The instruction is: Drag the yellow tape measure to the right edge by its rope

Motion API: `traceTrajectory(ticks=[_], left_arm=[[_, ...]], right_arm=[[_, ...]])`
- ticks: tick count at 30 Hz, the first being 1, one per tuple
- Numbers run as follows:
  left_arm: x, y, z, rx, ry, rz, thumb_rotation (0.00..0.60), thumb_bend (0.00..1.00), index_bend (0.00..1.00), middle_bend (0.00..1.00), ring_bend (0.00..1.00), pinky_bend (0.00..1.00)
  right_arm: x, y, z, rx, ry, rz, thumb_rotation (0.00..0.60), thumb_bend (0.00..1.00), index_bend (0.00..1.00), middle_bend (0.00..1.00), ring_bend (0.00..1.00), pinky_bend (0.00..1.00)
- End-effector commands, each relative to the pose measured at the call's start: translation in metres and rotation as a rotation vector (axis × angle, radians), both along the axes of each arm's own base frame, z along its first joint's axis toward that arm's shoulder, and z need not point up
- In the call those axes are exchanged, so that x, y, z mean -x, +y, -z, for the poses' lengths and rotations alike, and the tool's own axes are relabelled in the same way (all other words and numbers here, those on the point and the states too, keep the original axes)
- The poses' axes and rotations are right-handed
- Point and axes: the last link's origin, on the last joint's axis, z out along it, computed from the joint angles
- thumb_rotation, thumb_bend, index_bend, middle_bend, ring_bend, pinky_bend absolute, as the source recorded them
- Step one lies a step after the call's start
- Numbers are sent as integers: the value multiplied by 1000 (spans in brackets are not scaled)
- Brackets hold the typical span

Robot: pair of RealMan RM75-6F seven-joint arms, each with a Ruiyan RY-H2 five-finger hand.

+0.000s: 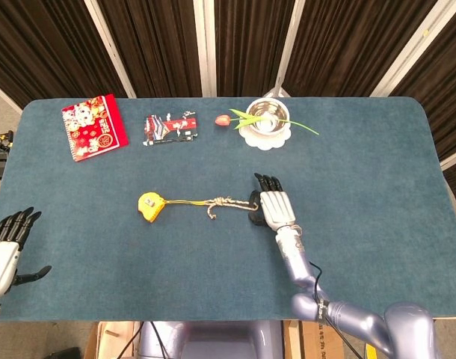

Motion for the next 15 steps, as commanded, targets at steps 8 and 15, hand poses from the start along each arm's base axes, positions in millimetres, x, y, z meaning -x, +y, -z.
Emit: traceTrajectory(ticks=[8, 15], left_arm=[[1, 0, 0, 1, -5, -7, 600, 0, 0, 0, 0, 0], [0, 0, 0, 2, -7, -7, 600, 0, 0, 0, 0, 0]], right_arm=[[1, -1, 4, -3, -4, 8, 600, 411, 573, 97, 0, 0], [-1, -2, 3, 0, -9, 11, 600, 432, 588, 105, 0, 0]])
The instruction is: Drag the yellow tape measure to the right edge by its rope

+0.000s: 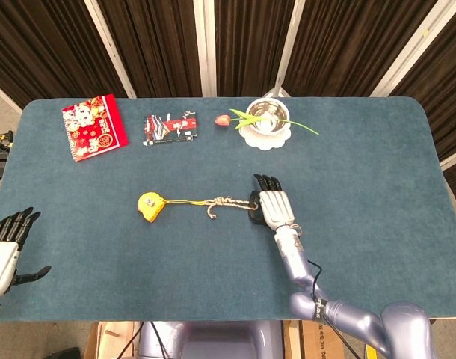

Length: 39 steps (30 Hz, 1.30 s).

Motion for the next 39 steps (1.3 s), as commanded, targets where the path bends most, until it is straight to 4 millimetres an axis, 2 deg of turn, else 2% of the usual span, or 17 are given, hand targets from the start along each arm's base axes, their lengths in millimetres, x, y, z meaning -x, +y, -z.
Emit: traceTrajectory(ticks=[1, 11, 18, 25, 29, 31, 39], left_arm=[[0, 0, 0, 0, 0, 0, 600, 0, 0, 0, 0, 0], [0, 0, 0, 1, -3, -2, 600, 0, 0, 0, 0, 0], [0, 0, 0, 3, -2, 1, 600, 0, 0, 0, 0, 0], [-1, -1, 0, 4, 1, 4, 600, 0, 0, 0, 0, 0], [-1, -1, 0, 4, 5, 6, 600, 0, 0, 0, 0, 0], [-1, -2, 0, 7, 1, 1, 600, 0, 0, 0, 0, 0], [-4, -3, 0, -1, 16, 22, 600, 0, 0, 0, 0, 0]], right_arm=[[0, 0, 0, 0, -2, 2, 600, 432, 591, 106, 0, 0], [2, 0, -1, 9, 0, 8, 600, 452, 615, 110, 0, 0], [0, 6, -12, 15, -46, 3, 600, 464, 628, 110, 0, 0], [2, 10, -34, 13, -147, 60, 600, 466, 630, 110, 0, 0], [6, 8, -52, 20, -223, 138, 600, 466, 633, 110, 0, 0], [14, 6, -69, 43, -264, 197, 600, 466, 635, 110, 0, 0], [37, 6, -108, 79, -319, 324, 600, 465, 638, 110, 0, 0]])
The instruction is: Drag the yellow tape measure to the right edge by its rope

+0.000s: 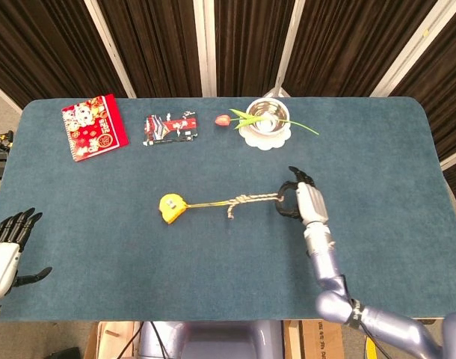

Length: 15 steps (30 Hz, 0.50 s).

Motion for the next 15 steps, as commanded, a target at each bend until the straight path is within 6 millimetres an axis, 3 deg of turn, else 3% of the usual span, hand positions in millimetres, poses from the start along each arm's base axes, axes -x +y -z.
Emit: traceTrajectory(ticks=[1, 7, 15], left_arm=[[0, -1, 0, -3, 12, 7, 600, 0, 0, 0, 0, 0], [-2, -2, 1, -4, 20, 18, 600, 0, 0, 0, 0, 0], [-4, -3, 1, -16, 44, 31, 600, 0, 0, 0, 0, 0]], right_arm=[[14, 0, -21, 33, -7, 53, 600, 465, 640, 110, 0, 0], [41, 0, -58, 102, 16, 117, 600, 466, 645, 110, 0, 0], [72, 1, -92, 152, 45, 181, 600, 465, 645, 110, 0, 0]])
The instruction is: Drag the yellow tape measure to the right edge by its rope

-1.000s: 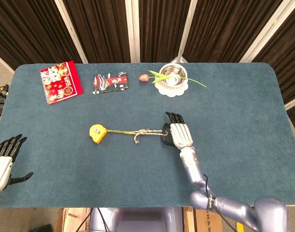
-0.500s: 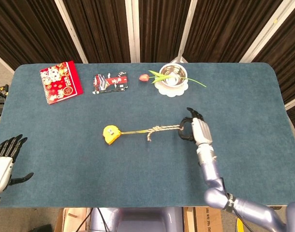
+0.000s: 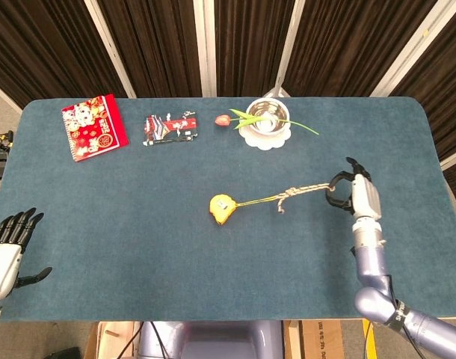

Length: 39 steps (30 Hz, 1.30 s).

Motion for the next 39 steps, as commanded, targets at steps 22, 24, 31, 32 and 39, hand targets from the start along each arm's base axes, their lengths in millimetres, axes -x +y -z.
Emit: traceTrajectory(ticks=[22, 24, 31, 32, 39], left_arm=[[-2, -2, -1, -20, 27, 16, 600, 0, 0, 0, 0, 0], [-2, -2, -1, -20, 27, 16, 600, 0, 0, 0, 0, 0], [-3, -2, 0, -18, 27, 22, 600, 0, 0, 0, 0, 0], [-3, -3, 0, -17, 27, 23, 600, 0, 0, 0, 0, 0], [-4, -4, -1, -20, 25, 28, 600, 0, 0, 0, 0, 0]], right_arm=[[101, -7, -144, 282, 161, 218, 600, 469, 645, 110, 0, 0], [105, -7, -153, 299, 170, 231, 600, 469, 645, 110, 0, 0], [116, -1, -159, 287, 176, 260, 600, 468, 644, 111, 0, 0], [117, 1, -157, 271, 181, 260, 600, 468, 636, 110, 0, 0], [115, 13, -139, 181, 228, 229, 600, 468, 23, 0, 0, 0]])
